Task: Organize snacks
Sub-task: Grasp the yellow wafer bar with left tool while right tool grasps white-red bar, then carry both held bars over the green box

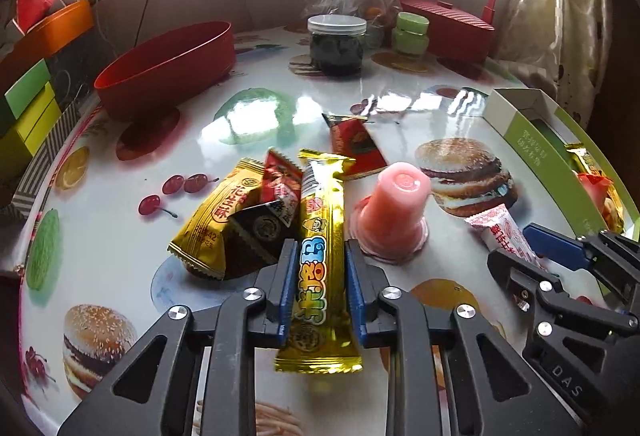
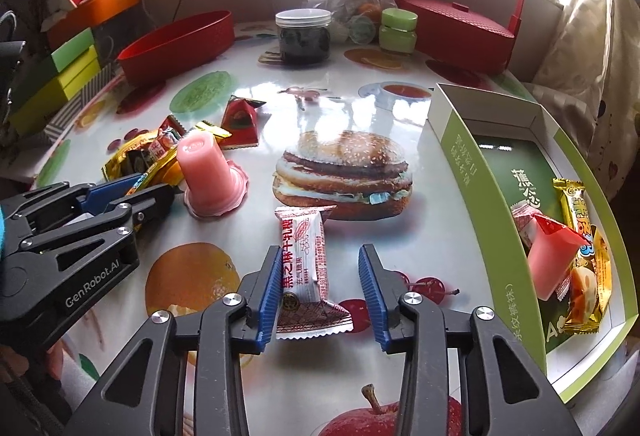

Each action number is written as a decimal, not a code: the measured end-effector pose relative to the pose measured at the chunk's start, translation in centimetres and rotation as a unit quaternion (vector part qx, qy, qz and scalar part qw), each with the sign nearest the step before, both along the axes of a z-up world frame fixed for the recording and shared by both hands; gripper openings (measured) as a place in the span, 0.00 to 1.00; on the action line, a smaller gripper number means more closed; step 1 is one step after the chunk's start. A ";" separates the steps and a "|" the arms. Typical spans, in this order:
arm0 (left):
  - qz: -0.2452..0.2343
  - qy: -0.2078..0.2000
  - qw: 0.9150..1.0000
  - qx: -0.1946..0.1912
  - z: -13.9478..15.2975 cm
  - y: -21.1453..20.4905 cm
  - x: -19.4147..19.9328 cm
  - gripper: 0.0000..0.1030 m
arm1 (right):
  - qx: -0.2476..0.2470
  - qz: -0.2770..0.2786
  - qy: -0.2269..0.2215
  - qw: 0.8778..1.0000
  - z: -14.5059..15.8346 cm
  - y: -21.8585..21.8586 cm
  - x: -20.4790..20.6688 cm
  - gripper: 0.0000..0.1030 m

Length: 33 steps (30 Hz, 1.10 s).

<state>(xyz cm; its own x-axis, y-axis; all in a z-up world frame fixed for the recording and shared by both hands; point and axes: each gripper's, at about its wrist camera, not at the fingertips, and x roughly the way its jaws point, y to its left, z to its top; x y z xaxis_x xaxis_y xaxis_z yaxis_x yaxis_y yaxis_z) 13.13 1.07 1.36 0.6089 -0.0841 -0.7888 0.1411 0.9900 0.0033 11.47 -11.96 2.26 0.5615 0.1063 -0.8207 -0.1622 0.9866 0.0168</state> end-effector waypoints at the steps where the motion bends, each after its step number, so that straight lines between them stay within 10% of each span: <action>1: -0.001 0.000 1.000 0.000 0.0 -0.1 -0.1 0.23 | 0.001 0.000 0.000 1.000 0.0 0.0 0.0 0.32; 33: 0.016 -0.021 0.998 -0.055 2.0 1.1 -3.9 0.23 | 0.029 0.002 -0.019 0.999 1.3 -1.2 -1.9 0.18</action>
